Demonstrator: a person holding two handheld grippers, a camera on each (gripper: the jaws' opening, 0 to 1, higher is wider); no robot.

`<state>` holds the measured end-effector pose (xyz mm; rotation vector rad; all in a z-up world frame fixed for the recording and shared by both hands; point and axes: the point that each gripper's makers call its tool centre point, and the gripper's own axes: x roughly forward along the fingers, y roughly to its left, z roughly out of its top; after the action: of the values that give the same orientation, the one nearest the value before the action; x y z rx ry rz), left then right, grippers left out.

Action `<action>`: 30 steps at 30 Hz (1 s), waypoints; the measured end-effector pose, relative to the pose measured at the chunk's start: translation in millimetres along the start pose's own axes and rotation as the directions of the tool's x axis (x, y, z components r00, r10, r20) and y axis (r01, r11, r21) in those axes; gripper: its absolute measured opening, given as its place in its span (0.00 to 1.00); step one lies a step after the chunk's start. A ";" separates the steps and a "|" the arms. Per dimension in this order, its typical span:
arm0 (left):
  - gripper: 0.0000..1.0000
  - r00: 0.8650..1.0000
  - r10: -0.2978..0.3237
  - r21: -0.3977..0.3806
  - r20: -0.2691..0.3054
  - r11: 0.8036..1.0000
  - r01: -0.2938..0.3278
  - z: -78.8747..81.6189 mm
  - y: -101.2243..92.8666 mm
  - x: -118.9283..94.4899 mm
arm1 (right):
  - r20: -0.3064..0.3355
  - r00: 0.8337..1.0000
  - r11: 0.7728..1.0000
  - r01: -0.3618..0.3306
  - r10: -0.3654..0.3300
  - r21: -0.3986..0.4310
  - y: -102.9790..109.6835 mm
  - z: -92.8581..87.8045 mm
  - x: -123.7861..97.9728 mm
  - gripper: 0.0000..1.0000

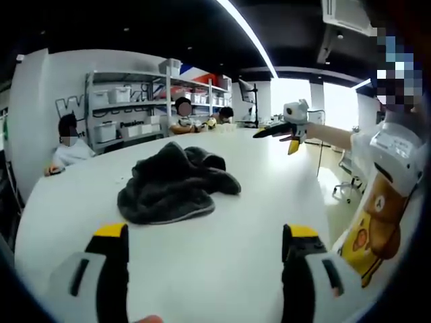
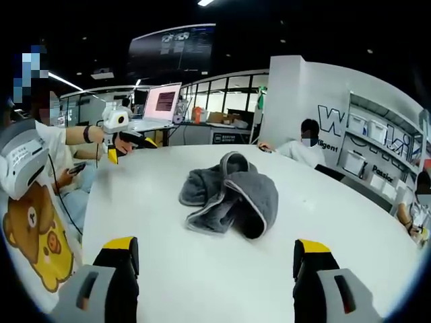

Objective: Fold the towel on the table until its edges align and the towel forms a compact rectangular stack.

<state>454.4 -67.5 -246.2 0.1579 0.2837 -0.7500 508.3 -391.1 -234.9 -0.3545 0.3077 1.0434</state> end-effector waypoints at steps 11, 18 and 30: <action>0.99 1.000 -0.003 0.014 0.001 1.000 0.003 9.4 9.8 4.5 | 0.017 1.000 1.000 -0.007 0.007 -0.011 -7.7 10.9 12.3 1.00; 0.99 0.999 -0.048 0.062 -0.015 0.997 0.048 13.4 8.9 29.7 | 0.020 1.000 1.000 -0.008 0.008 -0.007 -9.0 13.1 19.4 1.00; 0.90 0.984 -0.161 0.139 -0.079 0.975 0.171 3.1 -14.3 88.4 | 0.010 1.000 1.000 0.009 -0.009 0.000 -9.9 6.1 7.1 1.00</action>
<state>506.6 -135.8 -271.2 0.3006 0.3089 -0.9337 520.9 -387.4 -231.0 -0.3502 0.2965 1.0356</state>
